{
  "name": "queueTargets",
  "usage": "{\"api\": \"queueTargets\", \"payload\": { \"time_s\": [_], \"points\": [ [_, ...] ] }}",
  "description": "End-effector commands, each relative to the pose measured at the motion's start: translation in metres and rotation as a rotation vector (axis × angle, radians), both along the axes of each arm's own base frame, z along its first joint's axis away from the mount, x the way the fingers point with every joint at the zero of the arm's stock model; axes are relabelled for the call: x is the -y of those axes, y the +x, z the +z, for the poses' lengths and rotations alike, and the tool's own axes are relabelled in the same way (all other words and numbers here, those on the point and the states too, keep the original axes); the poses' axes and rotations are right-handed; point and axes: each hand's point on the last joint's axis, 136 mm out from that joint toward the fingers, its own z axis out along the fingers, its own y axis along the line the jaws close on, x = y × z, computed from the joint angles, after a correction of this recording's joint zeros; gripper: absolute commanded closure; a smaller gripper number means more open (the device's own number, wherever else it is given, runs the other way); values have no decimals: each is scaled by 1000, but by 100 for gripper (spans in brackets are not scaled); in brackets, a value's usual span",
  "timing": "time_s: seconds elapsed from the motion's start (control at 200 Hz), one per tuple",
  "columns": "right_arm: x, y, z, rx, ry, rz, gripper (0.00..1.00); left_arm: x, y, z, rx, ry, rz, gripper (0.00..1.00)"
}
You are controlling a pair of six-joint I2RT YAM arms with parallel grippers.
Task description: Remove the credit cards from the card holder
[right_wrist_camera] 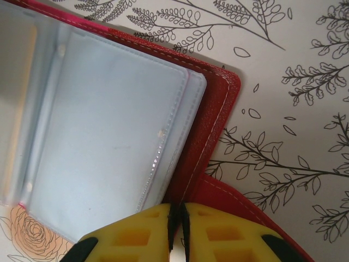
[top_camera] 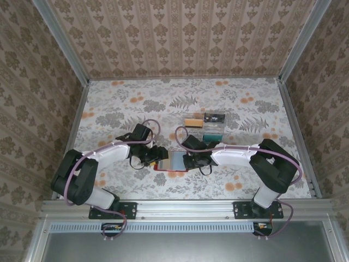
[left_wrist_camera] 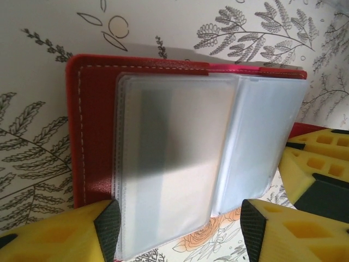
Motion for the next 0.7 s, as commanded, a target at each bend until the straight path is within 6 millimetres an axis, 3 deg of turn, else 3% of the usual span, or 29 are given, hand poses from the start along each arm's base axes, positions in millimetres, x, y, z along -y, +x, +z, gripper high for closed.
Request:
{"api": "queueTargets", "payload": {
  "time_s": [0.0,0.15,0.335,0.695],
  "points": [
    [2,-12,-17,-57,-30,5,84,1,-1,-1,-5,6,-20,37],
    [1,-12,-18,-60,-29,5,84,7,-3,-2,-16,-27,-36,36],
    [0,-12,-18,-63,-29,7,84,21,-1,12,10,-127,-48,31],
    [-1,-13,-20,-67,-33,9,84,27,1,20,36,-164,-55,29]
  ]
}}
